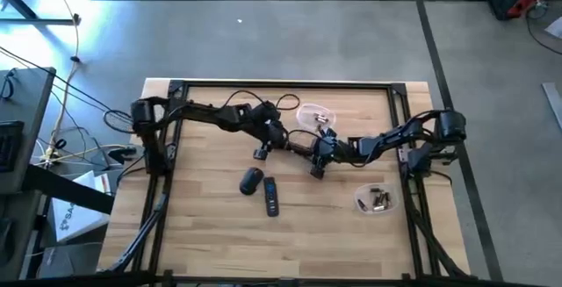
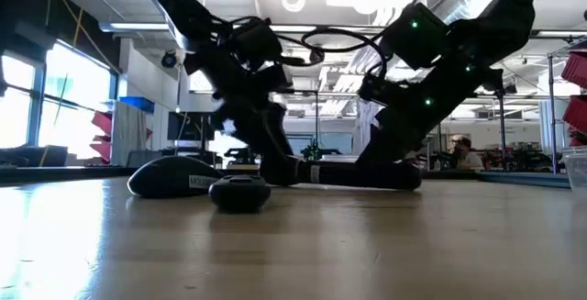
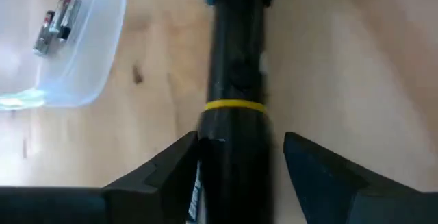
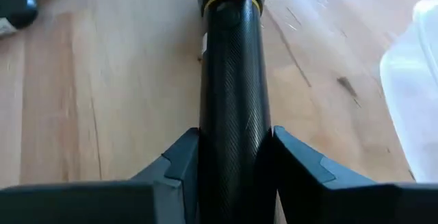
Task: Insert battery
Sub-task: Close the flashlight using its cover
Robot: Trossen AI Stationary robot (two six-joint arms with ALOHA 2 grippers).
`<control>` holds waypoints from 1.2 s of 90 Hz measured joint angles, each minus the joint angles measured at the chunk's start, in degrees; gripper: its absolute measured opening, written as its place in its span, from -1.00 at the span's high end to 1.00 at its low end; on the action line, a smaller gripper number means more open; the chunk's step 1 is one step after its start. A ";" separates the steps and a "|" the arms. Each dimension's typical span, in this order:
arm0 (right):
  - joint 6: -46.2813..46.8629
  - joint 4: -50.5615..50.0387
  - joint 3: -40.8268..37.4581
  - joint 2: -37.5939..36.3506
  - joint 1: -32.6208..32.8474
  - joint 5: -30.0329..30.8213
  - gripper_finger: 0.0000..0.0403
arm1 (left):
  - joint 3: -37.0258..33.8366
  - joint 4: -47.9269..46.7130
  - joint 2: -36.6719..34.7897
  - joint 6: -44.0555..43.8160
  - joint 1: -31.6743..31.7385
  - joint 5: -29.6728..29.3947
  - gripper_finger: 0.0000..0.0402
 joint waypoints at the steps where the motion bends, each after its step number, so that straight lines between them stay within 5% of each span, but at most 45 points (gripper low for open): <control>1: -0.06 -0.02 -0.01 -0.03 -0.08 -0.03 0.44 | -0.07 0.04 -0.25 0.00 0.12 0.50 0.05; 34: -2.46 0.28 -0.21 -0.12 -0.21 -3.40 0.42 | -6.88 16.22 1.35 0.48 1.72 3.62 0.05; 60: -1.23 0.57 -0.23 -0.05 0.31 -4.80 0.42 | -7.37 16.60 3.58 -0.47 2.88 7.00 0.05; 73: -0.51 0.49 -0.31 -0.29 0.31 -4.98 0.41 | -7.32 16.38 4.80 -0.85 1.94 4.13 0.06; 108: -4.80 -7.59 8.30 -2.61 0.41 -5.46 0.27 | -7.21 15.98 4.75 -4.49 2.75 4.25 0.47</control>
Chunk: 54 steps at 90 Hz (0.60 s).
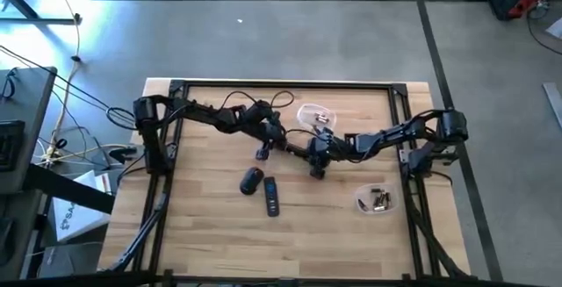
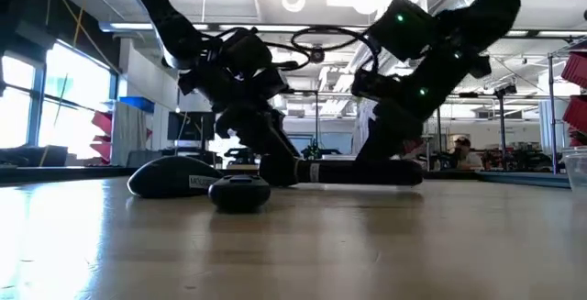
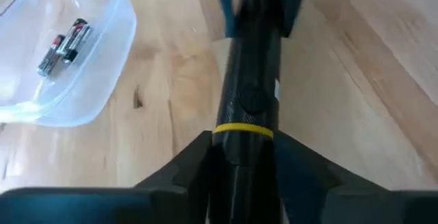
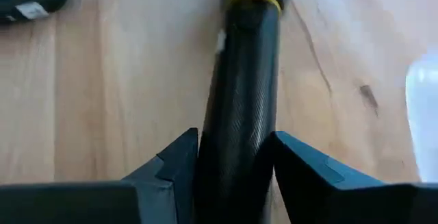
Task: Insert battery
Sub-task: Close the flashlight using its cover
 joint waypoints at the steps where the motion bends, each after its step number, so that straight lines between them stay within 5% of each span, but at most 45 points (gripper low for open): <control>1: -0.33 0.65 0.72 0.01 0.01 -0.01 0.26 | 0.00 0.20 0.02 -0.09 -0.01 -0.14 0.47; 30: -2.84 0.99 7.71 -0.14 -0.69 2.05 0.44 | 0.00 0.66 0.03 -0.89 -0.02 -1.13 0.54; 54: 0.90 1.25 7.47 4.63 -3.18 1.30 0.94 | 0.00 0.75 0.03 -0.91 -0.02 -0.99 0.54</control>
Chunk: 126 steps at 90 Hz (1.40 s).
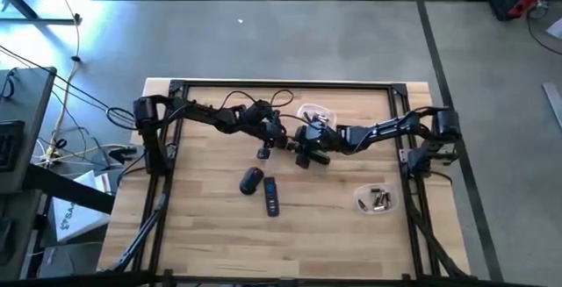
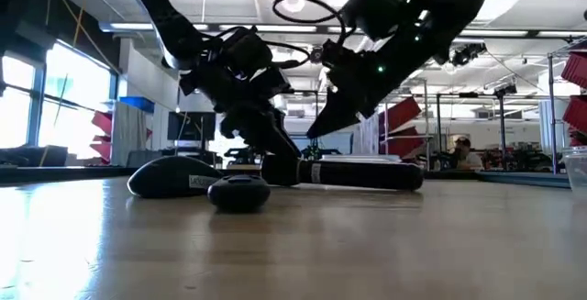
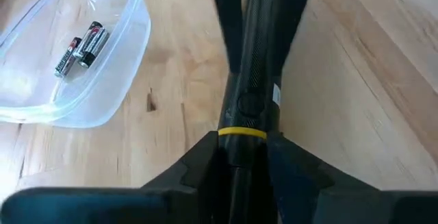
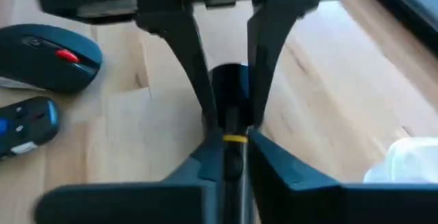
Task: Insert battery
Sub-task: Close the flashlight using its cover
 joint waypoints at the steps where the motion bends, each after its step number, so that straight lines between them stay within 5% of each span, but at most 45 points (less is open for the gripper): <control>1: 0.00 -0.12 0.00 0.22 -0.05 -0.08 0.96 | 0.00 0.00 0.00 0.00 -0.01 0.02 0.54; 126: 2.04 -0.65 1.25 7.32 -0.52 1.10 1.00 | -0.07 0.26 0.02 0.27 -0.42 0.08 0.55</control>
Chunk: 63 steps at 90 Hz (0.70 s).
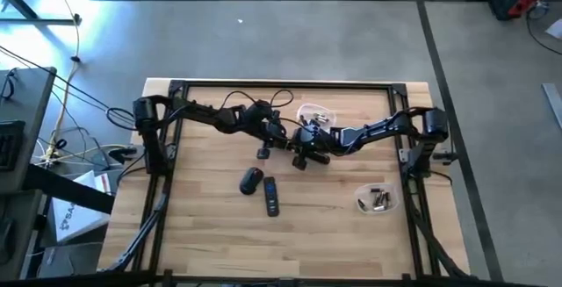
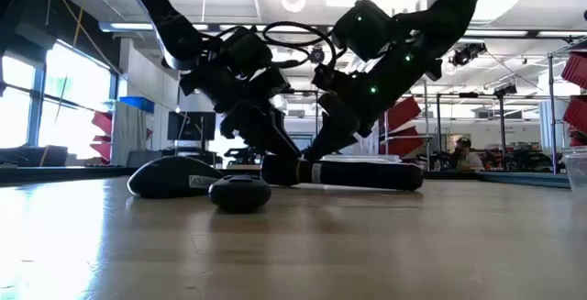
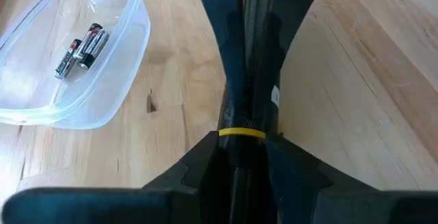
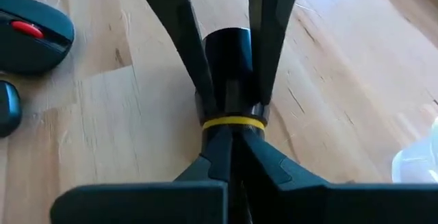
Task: Insert battery
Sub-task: Close the flashlight using its cover
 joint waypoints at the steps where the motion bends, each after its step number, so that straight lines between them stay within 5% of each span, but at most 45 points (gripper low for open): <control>1: -0.03 -0.01 0.00 0.02 0.01 0.00 1.00 | 0.00 -0.01 0.00 0.01 0.00 0.00 0.55; 63: -3.50 0.82 -0.52 -3.47 0.21 2.52 1.00 | 0.00 0.07 0.00 -0.29 0.00 0.02 0.55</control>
